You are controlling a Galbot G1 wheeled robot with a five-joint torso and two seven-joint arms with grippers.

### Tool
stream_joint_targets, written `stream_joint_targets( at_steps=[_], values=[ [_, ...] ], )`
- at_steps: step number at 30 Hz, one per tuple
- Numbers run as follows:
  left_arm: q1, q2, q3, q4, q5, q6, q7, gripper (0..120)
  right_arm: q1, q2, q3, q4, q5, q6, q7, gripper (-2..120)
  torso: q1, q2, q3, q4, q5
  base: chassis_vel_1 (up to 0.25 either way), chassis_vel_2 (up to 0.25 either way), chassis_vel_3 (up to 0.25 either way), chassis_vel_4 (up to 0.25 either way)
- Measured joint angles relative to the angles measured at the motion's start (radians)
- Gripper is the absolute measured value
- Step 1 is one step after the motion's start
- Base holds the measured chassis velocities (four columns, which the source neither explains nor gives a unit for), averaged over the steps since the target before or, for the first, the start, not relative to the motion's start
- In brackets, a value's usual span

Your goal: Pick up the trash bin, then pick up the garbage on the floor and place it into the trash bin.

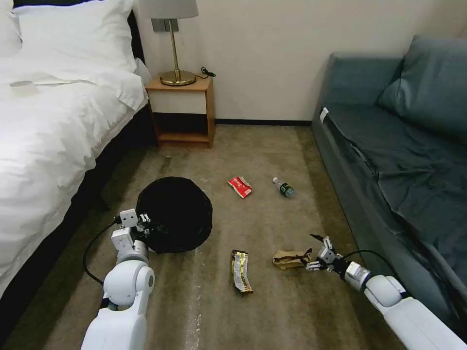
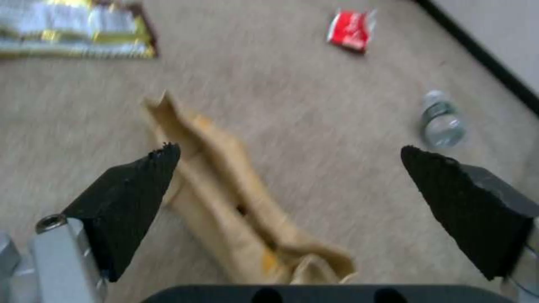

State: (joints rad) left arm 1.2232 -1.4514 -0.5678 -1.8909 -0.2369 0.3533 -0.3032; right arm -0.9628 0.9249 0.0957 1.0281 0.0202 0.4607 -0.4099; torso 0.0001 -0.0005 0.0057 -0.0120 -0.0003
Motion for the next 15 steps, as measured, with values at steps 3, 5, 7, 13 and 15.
stream_joint_targets(
  at_steps=[3, 5, 7, 13, 15],
  values=[
    [-0.004, -0.002, -0.002, 0.000, 0.000, 0.000, 0.001, 4, 0.022, 0.008, -0.031, -0.037, -0.008, 0.001, -0.011, 100, 0.000, 0.000, 0.000, -0.0002, 0.0001, 0.000, 0.000, 0.000, 0.000],
    [-0.001, -0.005, -0.001, 0.001, 0.002, 0.000, 0.001, 4, 0.039, 0.018, -0.045, -0.060, -0.021, 0.000, -0.026, 100, 0.000, 0.000, 0.000, -0.0002, 0.0001, 0.000, 0.000, 0.000, 0.000],
    [0.001, -0.006, -0.001, 0.001, 0.003, 0.000, 0.001, 4, 0.047, 0.023, -0.049, -0.068, -0.030, 0.000, -0.028, 100, 0.000, 0.000, 0.000, -0.0002, 0.0001, 0.000, 0.000, 0.000, 0.000],
    [0.004, -0.014, 0.001, 0.000, 0.002, 0.000, 0.002, 4, 0.149, 0.084, -0.079, -0.193, -0.128, 0.016, -0.044, 100, 0.000, 0.000, 0.000, 0.0001, 0.0001, 0.000, 0.000, 0.000, 0.000],
    [0.002, -0.014, -0.003, -0.004, 0.002, 0.001, 0.002, 4, 0.184, 0.108, -0.082, -0.247, -0.169, 0.031, -0.052, 100, 0.000, 0.000, 0.000, 0.0002, 0.0001, 0.000, 0.000, 0.000, 0.000]
  ],
)
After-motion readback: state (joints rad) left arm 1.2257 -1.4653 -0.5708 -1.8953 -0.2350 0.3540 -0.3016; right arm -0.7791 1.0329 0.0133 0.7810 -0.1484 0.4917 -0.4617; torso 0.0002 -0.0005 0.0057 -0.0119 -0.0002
